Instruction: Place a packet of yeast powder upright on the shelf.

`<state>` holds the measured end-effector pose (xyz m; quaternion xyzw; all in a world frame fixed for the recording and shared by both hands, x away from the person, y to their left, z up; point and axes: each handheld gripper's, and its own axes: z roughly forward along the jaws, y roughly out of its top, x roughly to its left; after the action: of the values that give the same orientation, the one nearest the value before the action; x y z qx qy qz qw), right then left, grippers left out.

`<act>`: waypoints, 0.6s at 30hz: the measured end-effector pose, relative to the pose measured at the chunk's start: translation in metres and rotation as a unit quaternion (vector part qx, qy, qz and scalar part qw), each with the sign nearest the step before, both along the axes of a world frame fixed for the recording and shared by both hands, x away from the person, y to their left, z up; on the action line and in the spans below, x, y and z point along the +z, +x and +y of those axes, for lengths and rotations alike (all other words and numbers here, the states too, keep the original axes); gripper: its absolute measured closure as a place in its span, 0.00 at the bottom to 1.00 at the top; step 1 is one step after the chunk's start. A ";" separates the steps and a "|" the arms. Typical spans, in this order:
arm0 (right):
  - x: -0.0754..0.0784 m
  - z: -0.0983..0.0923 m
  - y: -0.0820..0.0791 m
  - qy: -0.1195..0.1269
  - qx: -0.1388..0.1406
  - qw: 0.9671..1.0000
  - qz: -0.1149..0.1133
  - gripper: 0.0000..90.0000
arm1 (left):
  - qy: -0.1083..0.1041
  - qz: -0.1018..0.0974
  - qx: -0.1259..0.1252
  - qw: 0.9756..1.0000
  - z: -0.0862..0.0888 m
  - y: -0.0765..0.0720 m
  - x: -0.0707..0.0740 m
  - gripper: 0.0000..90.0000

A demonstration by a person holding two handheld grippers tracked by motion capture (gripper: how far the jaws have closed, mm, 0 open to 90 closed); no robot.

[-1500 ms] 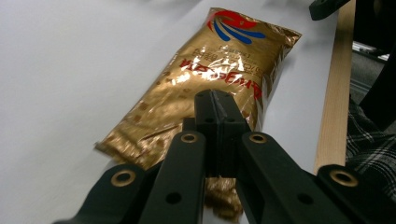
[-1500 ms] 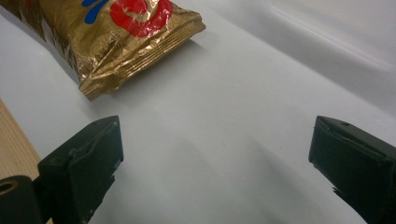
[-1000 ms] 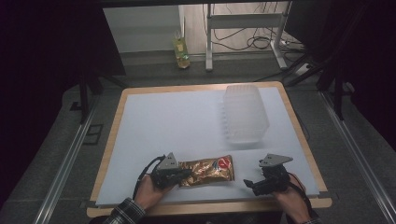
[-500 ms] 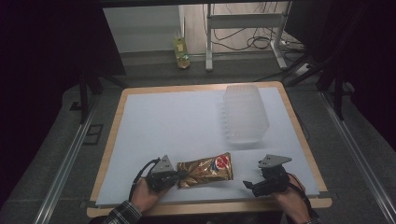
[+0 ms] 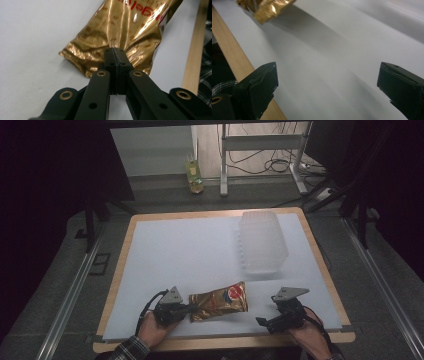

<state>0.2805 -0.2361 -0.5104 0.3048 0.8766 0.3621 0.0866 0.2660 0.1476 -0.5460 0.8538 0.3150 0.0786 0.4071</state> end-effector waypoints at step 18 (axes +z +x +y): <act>0.002 0.030 0.004 0.020 0.032 0.998 0.059 0.03 | -0.002 0.008 0.001 1.000 0.000 0.001 -0.001 1.00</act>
<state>0.2848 -0.2058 -0.5087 0.2988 0.8824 0.3631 0.0169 0.2671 0.1480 -0.5474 0.8534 0.3191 0.0718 0.4058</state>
